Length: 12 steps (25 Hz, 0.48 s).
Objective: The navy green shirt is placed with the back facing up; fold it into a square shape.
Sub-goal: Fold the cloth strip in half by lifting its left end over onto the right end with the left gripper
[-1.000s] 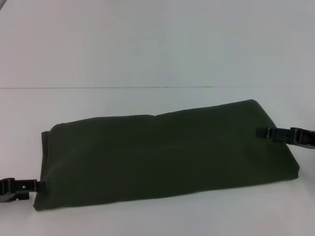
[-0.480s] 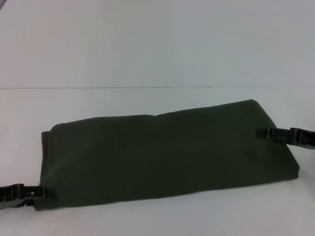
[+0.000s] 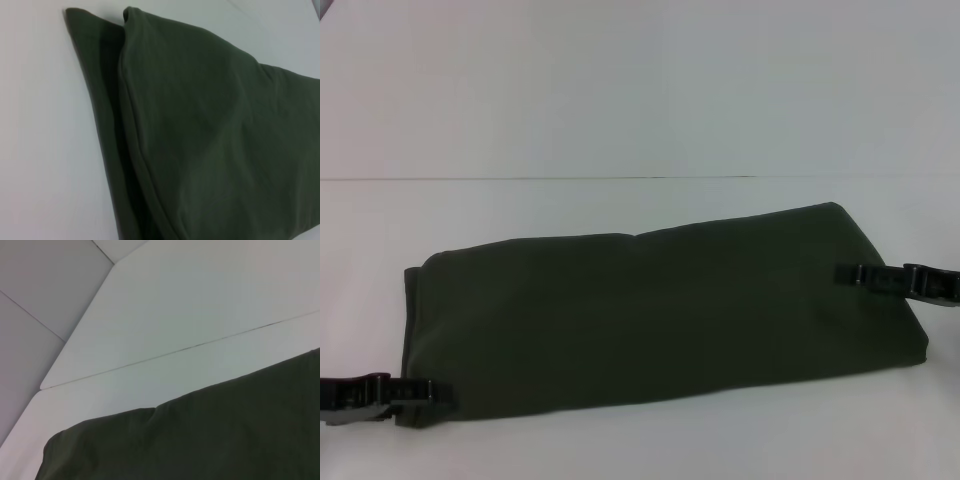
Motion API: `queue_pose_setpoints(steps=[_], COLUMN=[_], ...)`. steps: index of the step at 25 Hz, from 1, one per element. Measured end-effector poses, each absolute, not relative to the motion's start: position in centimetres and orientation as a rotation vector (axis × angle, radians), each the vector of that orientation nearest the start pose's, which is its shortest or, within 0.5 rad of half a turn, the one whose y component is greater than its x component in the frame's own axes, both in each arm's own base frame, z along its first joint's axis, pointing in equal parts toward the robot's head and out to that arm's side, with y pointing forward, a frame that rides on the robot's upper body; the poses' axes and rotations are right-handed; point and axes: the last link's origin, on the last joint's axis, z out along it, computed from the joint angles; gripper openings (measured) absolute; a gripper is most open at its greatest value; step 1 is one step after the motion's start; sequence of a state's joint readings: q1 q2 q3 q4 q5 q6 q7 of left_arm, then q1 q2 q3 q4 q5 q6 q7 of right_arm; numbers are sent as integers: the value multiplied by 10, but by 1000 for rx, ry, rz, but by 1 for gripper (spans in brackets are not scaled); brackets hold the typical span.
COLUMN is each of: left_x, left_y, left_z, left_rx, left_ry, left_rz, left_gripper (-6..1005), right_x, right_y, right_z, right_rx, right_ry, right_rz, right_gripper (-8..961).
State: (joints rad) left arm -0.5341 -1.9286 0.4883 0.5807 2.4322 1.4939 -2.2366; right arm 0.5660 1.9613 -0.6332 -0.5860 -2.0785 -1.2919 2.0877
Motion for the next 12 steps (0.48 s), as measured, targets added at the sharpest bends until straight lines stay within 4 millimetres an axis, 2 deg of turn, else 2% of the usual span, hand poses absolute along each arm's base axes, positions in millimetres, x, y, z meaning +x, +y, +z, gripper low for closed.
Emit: queue_pose_setpoints(steps=[12], left_x=[-359], left_y=[321], left_z=[53], left_rx=[-2112], left_ry=[-1866], left_rz=[-299], left_gripper=[733], right_x=[309], right_y=[371], right_z=[43], right_rx=[-2187], right_ry=[1543], right_rz=[625], right_gripper=[928])
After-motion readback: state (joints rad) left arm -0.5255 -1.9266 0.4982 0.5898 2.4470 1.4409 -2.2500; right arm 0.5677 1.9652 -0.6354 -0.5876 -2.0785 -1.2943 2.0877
